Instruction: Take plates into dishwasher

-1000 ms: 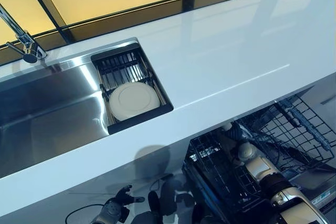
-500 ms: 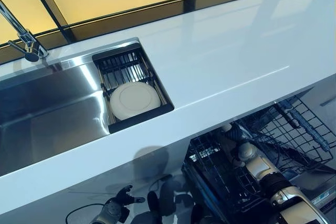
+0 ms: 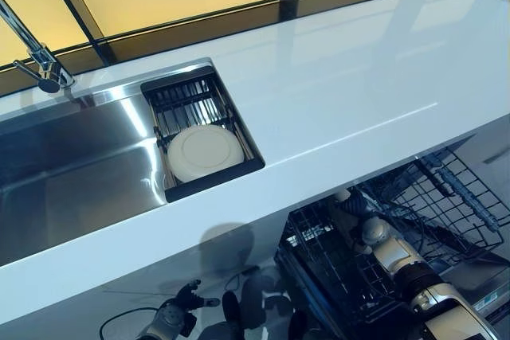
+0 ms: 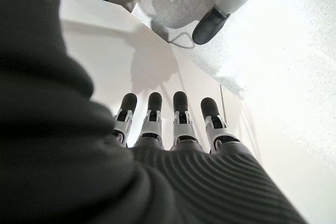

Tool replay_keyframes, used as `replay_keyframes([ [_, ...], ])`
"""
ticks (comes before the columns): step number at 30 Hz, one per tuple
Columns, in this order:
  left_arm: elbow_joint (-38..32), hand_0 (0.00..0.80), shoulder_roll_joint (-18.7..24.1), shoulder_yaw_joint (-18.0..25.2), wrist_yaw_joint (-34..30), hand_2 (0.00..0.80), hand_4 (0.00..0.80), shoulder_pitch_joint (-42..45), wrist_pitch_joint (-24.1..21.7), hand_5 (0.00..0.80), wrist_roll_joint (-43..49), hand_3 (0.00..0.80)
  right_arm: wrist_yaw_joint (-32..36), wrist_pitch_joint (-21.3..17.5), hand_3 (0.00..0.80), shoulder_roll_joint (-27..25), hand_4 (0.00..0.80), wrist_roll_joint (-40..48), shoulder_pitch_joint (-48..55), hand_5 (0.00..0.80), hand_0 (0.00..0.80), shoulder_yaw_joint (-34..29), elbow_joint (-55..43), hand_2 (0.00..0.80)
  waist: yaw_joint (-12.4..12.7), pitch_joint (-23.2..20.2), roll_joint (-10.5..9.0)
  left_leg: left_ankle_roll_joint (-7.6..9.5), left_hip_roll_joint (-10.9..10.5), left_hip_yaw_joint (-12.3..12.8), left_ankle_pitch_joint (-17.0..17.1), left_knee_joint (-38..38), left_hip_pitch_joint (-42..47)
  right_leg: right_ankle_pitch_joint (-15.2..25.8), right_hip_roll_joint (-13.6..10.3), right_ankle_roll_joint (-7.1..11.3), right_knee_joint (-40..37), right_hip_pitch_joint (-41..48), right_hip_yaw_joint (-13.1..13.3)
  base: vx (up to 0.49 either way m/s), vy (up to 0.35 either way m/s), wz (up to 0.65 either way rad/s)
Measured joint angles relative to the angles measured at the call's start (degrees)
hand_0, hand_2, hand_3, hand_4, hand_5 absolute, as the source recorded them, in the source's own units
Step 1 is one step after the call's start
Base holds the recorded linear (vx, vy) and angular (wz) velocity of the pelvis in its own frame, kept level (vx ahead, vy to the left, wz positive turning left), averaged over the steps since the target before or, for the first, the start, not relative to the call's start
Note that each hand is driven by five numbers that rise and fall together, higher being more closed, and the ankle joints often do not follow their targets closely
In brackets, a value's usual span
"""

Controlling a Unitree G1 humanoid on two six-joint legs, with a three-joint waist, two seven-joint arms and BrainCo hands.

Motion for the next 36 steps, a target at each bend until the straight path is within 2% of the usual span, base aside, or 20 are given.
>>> replay_keyframes([
  [7,0.0,0.0,0.8,0.0,0.0,0.0,0.0,-0.2,0.1,0.0,0.2,0.0,2.4,0.3,0.8,0.0,0.8,0.0,0.0,0.8,0.8,0.0,-0.1,0.8,0.0,-0.1,-0.42,0.0,0.0,0.0,0.0,0.0,0.0,0.0,0.0,0.0,0.0,0.0,0.0,0.0,0.0,0.0],
  [14,0.0,0.0,0.9,0.0,0.0,0.0,0.0,-0.3,0.1,0.0,0.3,0.0,3.4,2.3,0.8,0.3,0.8,0.0,-0.1,0.8,0.8,0.0,-0.8,0.8,0.0,-0.2,-0.77,0.01,0.0,0.0,0.0,0.0,0.0,0.0,0.2,0.01,0.0,0.0,0.0,0.0,0.0,0.0],
  [22,0.0,0.0,0.9,0.0,0.0,0.0,0.0,-0.4,0.9,0.0,0.3,0.0,2.8,6.1,0.8,1.9,0.8,0.0,0.5,0.8,0.8,-0.3,-2.9,0.8,-0.1,-0.1,-1.22,0.0,0.0,0.0,0.0,0.0,0.0,0.0,0.1,0.01,0.0,0.0,0.1,0.0,0.0,0.0],
  [32,0.0,0.0,0.9,0.0,0.1,0.0,0.0,-1.1,1.2,0.0,0.3,0.0,2.3,7.3,0.8,2.3,0.8,0.2,0.9,0.8,0.8,-0.3,-4.1,0.8,-0.1,0.0,-1.25,-0.03,0.0,0.1,0.0,-0.1,0.0,0.0,-0.1,0.03,0.0,-0.1,0.1,0.0,0.0,0.0],
  [33,0.0,0.0,0.9,0.0,0.1,0.0,0.0,-1.1,1.2,0.0,0.3,0.0,2.3,7.3,0.515,2.3,0.515,0.2,0.9,0.515,0.515,-0.3,-4.3,0.515,-0.2,0.0,-1.22,-0.03,0.0,0.1,-0.1,-0.1,0.0,0.0,-0.1,0.02,0.0,-0.1,0.2,0.0,0.0,0.0],
  [34,0.0,0.0,0.9,0.0,0.1,0.0,0.0,-1.1,1.2,0.0,0.3,0.0,2.3,7.4,0.141,2.3,0.141,0.2,1.0,0.141,0.141,-0.3,-4.5,0.141,-0.2,0.0,-1.17,-0.04,0.0,0.1,-0.1,-0.1,0.0,0.0,-0.1,0.02,0.0,-0.1,0.2,0.0,0.0,0.0],
  [35,0.0,0.0,0.9,0.0,0.1,0.0,0.0,-1.1,1.2,0.0,0.3,0.0,2.3,7.6,0.0,2.3,0.0,0.2,1.2,0.0,0.0,-0.3,-4.7,0.0,-0.2,0.1,-1.13,-0.04,0.0,0.1,-0.1,-0.1,0.0,0.0,-0.1,0.02,0.0,-0.1,0.2,0.0,0.0,0.0],
  [36,0.0,0.0,0.9,0.0,0.1,0.0,0.0,-1.1,1.2,0.0,0.3,0.0,2.3,7.7,0.0,2.3,0.0,0.2,1.5,0.0,0.0,-0.2,-4.9,0.0,-0.2,0.1,-1.08,-0.04,0.0,0.1,-0.1,-0.1,0.0,0.0,-0.1,0.02,0.0,-0.1,0.2,0.0,0.0,0.0],
])
